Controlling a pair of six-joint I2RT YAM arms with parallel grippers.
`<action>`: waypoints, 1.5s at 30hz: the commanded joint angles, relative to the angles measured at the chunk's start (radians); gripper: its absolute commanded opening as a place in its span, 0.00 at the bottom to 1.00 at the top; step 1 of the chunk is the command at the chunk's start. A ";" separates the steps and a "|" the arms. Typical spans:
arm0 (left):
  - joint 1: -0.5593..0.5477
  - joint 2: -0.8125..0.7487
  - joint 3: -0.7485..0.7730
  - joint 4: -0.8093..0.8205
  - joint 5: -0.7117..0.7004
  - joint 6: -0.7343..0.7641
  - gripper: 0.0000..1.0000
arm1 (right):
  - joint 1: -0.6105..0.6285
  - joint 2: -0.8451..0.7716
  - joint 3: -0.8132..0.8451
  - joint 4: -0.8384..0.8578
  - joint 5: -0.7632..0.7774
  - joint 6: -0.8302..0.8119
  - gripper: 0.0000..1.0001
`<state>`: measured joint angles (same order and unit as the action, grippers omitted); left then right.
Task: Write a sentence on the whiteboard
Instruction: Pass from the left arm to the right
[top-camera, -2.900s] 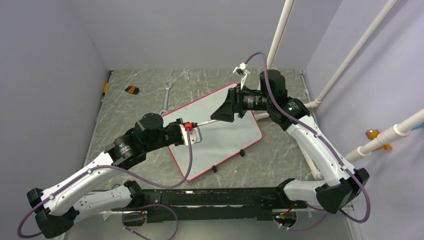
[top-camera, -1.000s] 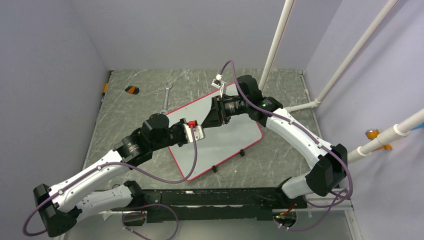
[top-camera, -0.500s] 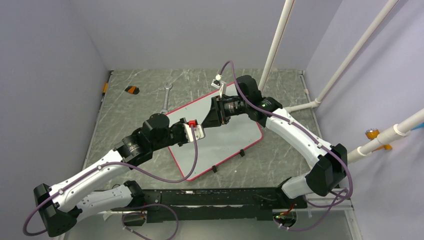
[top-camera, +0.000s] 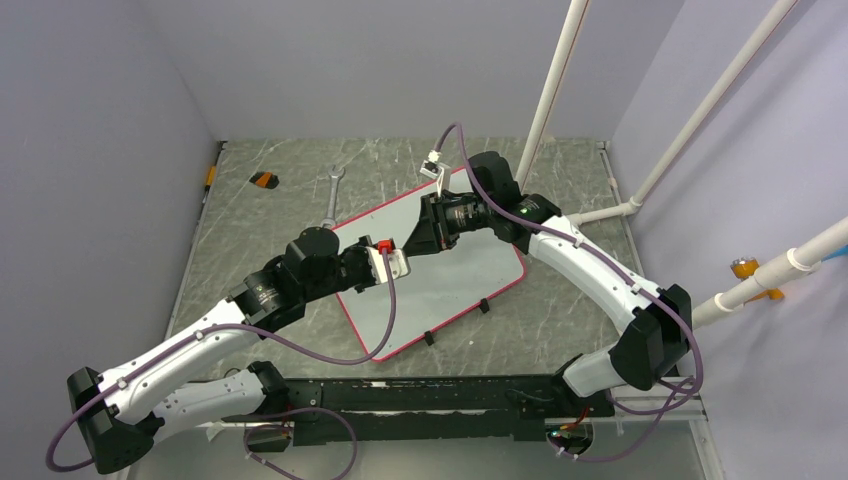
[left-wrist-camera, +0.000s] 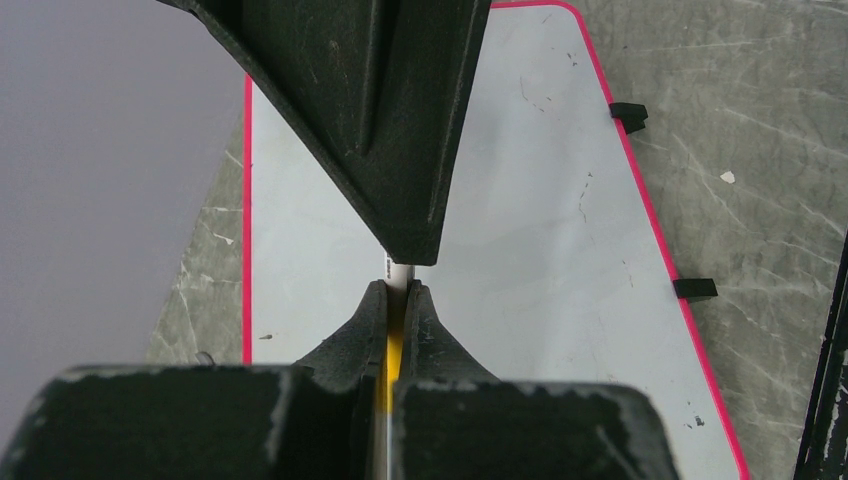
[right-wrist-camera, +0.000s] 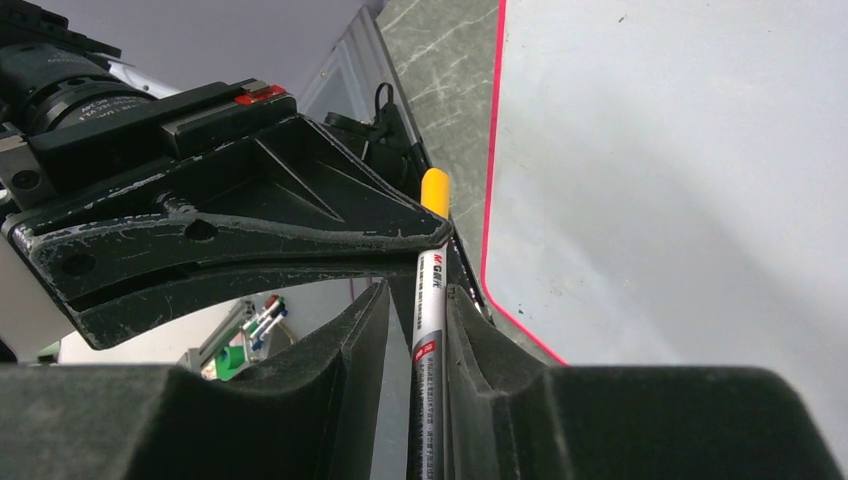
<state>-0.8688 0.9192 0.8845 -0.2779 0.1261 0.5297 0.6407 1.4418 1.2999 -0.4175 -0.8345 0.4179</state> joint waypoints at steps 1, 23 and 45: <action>0.001 -0.006 0.005 0.067 0.015 -0.014 0.00 | 0.025 0.012 0.007 0.025 -0.002 -0.005 0.28; 0.000 -0.010 0.007 0.064 0.039 -0.019 0.00 | 0.048 0.031 0.001 0.078 0.083 0.040 0.25; 0.000 -0.022 0.001 0.075 0.026 -0.019 0.00 | 0.070 0.057 0.012 0.046 0.084 0.003 0.00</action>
<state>-0.8585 0.9188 0.8703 -0.3275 0.0998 0.5282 0.6796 1.4872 1.2999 -0.4030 -0.7479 0.4332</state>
